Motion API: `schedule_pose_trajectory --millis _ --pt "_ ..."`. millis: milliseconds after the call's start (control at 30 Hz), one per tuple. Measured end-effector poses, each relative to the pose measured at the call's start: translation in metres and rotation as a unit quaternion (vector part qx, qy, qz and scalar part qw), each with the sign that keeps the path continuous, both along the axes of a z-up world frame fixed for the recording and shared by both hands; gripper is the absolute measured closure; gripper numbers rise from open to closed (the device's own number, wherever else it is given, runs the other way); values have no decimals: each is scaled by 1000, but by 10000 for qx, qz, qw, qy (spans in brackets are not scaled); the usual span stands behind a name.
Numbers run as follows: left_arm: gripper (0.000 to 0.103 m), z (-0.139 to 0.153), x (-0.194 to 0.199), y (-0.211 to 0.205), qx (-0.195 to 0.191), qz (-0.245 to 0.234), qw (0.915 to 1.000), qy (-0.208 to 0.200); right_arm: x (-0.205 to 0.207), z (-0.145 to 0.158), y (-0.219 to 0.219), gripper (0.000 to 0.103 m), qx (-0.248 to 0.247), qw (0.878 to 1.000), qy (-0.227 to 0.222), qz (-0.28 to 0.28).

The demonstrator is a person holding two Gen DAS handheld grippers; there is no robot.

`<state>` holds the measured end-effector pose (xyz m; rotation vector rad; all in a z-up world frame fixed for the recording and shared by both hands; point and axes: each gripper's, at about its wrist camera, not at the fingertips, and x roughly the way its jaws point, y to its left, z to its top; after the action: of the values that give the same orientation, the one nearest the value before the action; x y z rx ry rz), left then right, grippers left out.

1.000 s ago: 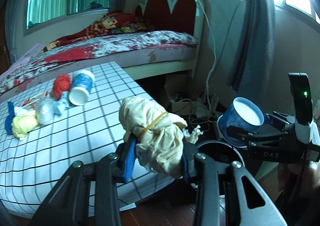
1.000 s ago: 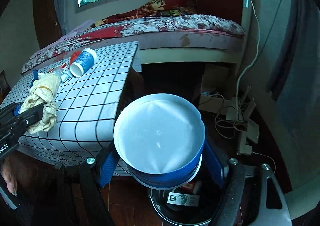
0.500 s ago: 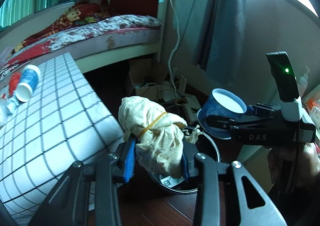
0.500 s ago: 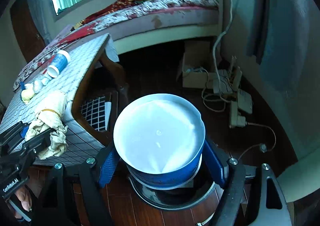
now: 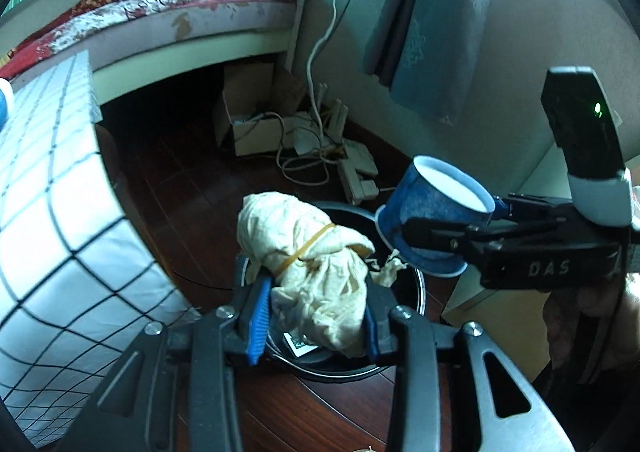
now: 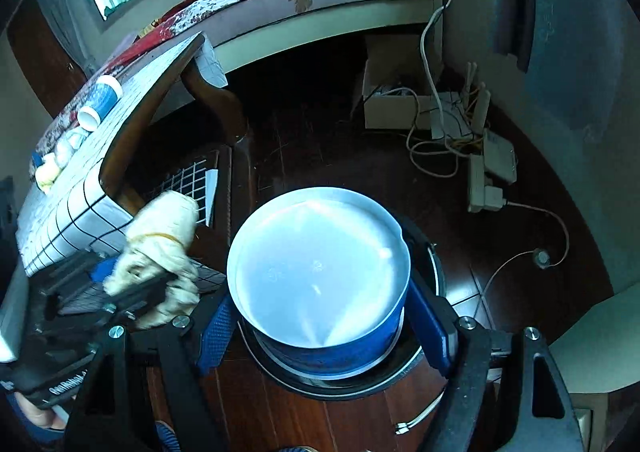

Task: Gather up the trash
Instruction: 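Carry the bag and bowl over the black bin while both tools open to drop them, then move both tools back from the bin to the table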

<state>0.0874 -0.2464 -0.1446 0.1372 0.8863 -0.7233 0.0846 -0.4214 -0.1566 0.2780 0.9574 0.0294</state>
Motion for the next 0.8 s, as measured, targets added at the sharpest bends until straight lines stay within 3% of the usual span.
schedule_pose_trajectory --millis 100,167,200,233,300,400,800 --pt "62 -7 7 -5 -69 -79 9998 180 7 -4 -3 23 277 9996 27 -1" --pt "48 -14 9 -8 -199 -108 9992 337 13 -12 -11 21 449 9986 144 -221" --pt "28 -20 12 -9 -201 -13 9986 481 14 -14 -15 10 461 9981 179 -362" --pt "21 -25 13 -8 -194 57 9981 581 14 -17 -23 5 445 9970 229 -599" --pt "17 -29 10 -4 -124 177 9983 533 13 -19 -31 2 550 9949 281 -795" --pt "3 -31 7 1 84 489 9980 404 12 -18 -34 1 398 9944 358 -914" --pt "1 -12 6 14 316 810 9962 -99 6 -11 -24 1 -348 9954 453 -764"
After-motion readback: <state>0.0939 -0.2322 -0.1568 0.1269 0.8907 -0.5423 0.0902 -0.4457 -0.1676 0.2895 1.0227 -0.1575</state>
